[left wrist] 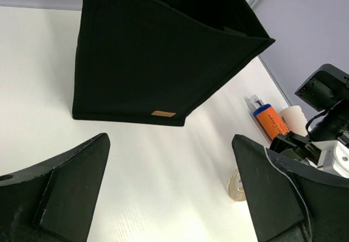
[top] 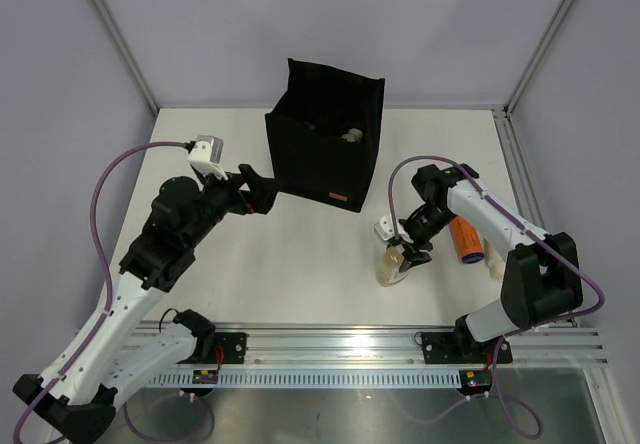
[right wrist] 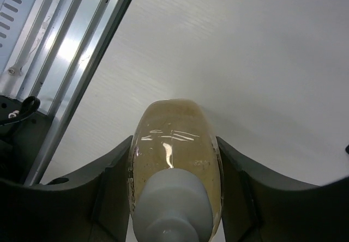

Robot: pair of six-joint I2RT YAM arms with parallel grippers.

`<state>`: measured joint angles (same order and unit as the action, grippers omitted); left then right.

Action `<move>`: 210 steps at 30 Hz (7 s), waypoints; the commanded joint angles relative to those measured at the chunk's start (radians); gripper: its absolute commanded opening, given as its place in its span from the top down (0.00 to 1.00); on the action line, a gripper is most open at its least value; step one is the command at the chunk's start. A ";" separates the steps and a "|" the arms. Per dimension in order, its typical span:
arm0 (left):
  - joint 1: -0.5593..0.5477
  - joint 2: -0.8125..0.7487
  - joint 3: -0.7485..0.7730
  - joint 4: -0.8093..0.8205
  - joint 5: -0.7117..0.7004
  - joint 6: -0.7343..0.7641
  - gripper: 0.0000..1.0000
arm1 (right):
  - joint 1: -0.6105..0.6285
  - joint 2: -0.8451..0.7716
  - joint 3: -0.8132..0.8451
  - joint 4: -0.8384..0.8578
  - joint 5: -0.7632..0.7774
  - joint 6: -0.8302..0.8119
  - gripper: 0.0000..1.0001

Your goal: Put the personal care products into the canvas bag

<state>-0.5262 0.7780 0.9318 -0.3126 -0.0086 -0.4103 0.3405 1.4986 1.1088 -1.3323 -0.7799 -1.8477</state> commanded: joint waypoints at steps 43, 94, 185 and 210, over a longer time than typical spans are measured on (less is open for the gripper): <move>-0.003 -0.054 -0.019 -0.129 -0.088 -0.130 0.01 | 0.003 0.596 1.643 0.881 0.068 1.894 1.00; -0.001 -0.033 -0.177 -0.085 -0.056 0.042 0.01 | -0.477 0.132 0.300 0.288 0.546 1.357 0.01; -0.001 -0.025 -0.202 -0.019 -0.021 -0.032 0.01 | 0.094 0.528 1.380 0.693 0.380 1.558 0.01; 0.000 0.041 -0.232 0.053 0.031 0.059 0.01 | -0.640 0.120 0.188 0.331 0.864 1.481 0.01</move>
<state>-0.5262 0.8036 0.6933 -0.3321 -0.0227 -0.3790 -0.3126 1.6699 1.3155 -0.9951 -0.0303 -0.3836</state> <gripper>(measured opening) 0.983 0.993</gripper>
